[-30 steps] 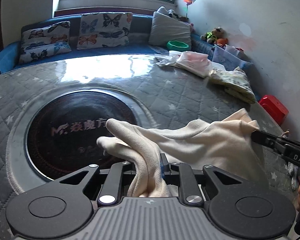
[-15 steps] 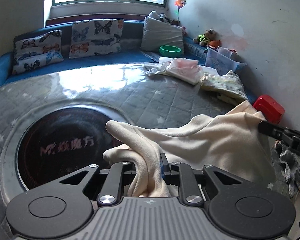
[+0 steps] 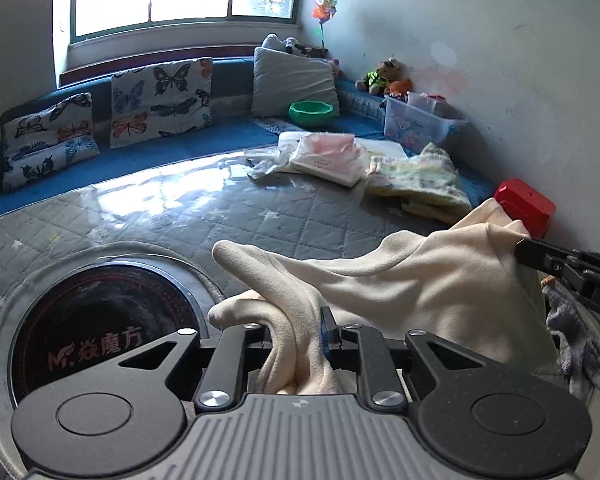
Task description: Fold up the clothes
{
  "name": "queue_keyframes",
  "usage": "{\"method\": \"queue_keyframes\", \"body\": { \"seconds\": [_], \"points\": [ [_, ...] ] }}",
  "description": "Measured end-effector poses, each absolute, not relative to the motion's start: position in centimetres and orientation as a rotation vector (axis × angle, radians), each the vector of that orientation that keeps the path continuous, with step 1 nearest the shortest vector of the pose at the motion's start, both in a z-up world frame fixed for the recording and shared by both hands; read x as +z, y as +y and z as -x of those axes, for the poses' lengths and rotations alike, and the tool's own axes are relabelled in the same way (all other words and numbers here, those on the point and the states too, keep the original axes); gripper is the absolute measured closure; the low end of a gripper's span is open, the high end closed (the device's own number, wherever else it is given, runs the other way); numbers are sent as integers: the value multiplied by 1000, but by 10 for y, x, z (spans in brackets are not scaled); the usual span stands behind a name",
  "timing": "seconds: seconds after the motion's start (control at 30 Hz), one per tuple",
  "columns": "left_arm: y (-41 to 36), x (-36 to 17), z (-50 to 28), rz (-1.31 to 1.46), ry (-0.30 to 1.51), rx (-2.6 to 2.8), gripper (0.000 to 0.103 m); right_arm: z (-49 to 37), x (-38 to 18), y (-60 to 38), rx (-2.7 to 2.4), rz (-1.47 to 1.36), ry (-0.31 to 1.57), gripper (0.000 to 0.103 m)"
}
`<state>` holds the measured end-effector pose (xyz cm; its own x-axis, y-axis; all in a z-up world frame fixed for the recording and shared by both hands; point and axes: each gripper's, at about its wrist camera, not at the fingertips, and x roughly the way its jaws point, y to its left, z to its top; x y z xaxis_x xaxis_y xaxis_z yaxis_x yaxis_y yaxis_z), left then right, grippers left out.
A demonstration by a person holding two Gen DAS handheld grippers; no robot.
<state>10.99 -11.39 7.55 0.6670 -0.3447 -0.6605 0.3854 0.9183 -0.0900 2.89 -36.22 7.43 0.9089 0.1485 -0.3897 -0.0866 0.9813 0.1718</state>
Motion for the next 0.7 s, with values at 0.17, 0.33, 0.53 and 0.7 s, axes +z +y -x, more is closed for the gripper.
{"method": "queue_keyframes", "body": {
  "seconds": [0.17,0.33,0.53,0.7],
  "points": [
    [-121,60,-114,-74,773,-411,84,-30,58,-369,90,-160,460,96],
    [-123,46,-115,-94,811,-399,81,-33,35,-372,61,-158,529,96],
    [-118,35,-115,-98,835,-368,73,-36,21,-376,29,-156,574,96],
    [-115,30,-116,-108,845,-341,62,-39,18,-376,12,-154,590,93]
  ]
}}
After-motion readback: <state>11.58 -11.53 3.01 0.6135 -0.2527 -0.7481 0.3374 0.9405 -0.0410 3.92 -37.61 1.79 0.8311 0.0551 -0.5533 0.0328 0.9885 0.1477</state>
